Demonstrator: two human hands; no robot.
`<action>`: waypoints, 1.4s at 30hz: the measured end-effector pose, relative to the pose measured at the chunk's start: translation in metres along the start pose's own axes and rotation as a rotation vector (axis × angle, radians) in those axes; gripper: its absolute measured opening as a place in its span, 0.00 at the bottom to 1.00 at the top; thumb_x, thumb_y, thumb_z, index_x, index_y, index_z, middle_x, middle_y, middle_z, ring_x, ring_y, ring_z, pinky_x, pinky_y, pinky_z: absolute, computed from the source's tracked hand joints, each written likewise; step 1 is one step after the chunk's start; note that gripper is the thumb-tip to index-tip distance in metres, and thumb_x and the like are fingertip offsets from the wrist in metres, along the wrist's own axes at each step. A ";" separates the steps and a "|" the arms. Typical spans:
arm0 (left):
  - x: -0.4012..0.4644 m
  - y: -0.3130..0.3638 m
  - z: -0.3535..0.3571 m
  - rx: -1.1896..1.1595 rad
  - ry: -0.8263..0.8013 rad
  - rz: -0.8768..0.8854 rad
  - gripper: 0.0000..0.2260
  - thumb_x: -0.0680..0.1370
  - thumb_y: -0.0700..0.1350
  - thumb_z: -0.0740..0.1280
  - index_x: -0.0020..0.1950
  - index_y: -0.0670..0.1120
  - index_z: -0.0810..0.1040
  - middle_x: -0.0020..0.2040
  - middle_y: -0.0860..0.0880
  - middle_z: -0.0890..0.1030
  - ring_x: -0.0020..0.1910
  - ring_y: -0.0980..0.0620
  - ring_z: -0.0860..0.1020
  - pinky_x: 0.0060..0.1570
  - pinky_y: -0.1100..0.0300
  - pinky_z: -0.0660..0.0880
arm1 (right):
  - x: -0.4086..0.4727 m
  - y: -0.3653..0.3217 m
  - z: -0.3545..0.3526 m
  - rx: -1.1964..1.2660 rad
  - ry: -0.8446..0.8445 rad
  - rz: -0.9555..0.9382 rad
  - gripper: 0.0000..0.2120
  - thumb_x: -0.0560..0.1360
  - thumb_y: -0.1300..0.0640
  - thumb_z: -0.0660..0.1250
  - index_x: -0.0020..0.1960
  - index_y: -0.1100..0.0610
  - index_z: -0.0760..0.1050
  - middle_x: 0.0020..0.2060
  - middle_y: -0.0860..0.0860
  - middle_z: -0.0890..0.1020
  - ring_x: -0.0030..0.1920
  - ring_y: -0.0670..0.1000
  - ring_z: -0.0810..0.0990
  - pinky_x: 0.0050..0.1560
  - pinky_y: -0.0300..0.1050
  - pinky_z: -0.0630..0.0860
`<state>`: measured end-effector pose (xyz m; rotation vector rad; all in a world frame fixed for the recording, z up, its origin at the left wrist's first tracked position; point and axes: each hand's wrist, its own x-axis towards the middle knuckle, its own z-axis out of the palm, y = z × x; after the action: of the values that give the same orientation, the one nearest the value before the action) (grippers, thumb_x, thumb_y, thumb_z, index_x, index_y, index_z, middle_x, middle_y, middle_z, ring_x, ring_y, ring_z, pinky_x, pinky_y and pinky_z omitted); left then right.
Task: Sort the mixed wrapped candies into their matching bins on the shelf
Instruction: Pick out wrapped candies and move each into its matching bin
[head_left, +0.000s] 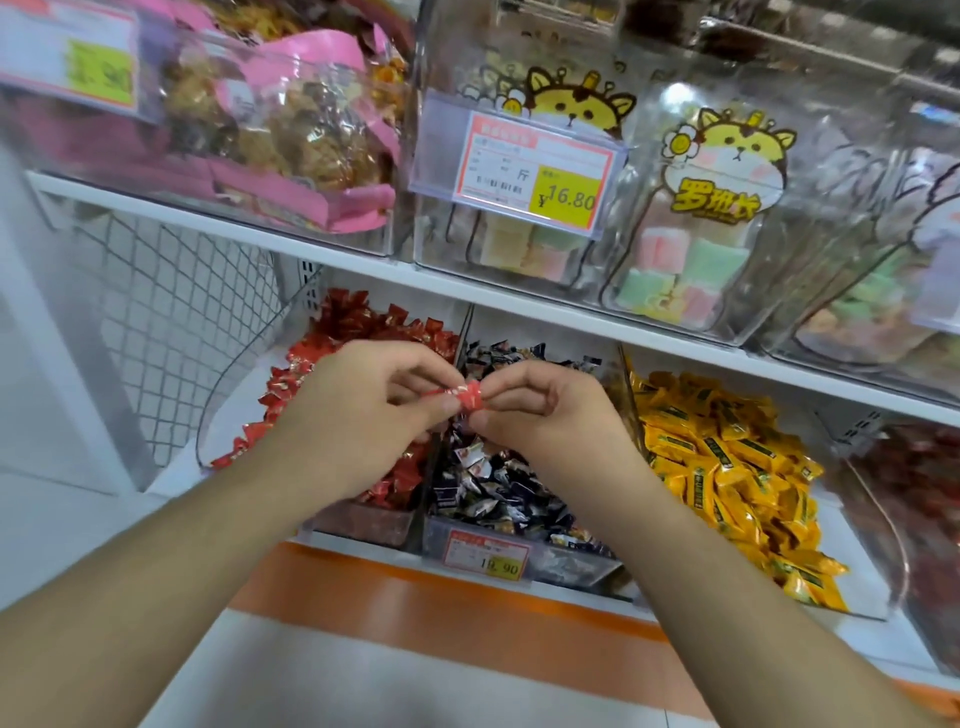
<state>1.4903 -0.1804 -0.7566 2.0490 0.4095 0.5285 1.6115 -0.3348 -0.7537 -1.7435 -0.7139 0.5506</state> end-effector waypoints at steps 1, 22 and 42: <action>0.002 -0.002 -0.004 0.012 0.043 -0.018 0.06 0.77 0.46 0.76 0.48 0.58 0.85 0.42 0.59 0.85 0.42 0.59 0.84 0.45 0.55 0.84 | 0.002 0.001 -0.004 0.005 0.006 -0.002 0.08 0.76 0.68 0.74 0.53 0.60 0.82 0.45 0.52 0.88 0.48 0.52 0.88 0.52 0.47 0.84; 0.000 -0.024 0.007 0.599 -0.367 0.063 0.28 0.83 0.59 0.63 0.81 0.67 0.56 0.78 0.77 0.45 0.78 0.64 0.60 0.72 0.60 0.63 | 0.027 0.060 -0.027 -1.097 -0.325 -0.100 0.14 0.78 0.40 0.70 0.61 0.41 0.83 0.75 0.32 0.67 0.70 0.45 0.72 0.65 0.55 0.77; 0.006 -0.032 0.005 0.551 -0.354 0.060 0.28 0.82 0.59 0.66 0.80 0.64 0.61 0.81 0.70 0.50 0.79 0.60 0.59 0.78 0.54 0.60 | 0.023 0.053 -0.020 -1.197 -0.040 -0.324 0.16 0.73 0.64 0.72 0.58 0.50 0.85 0.58 0.47 0.83 0.62 0.51 0.78 0.61 0.52 0.79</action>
<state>1.4960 -0.1654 -0.7849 2.6301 0.3002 0.0755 1.6515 -0.3422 -0.7990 -2.5979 -1.5042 -0.1520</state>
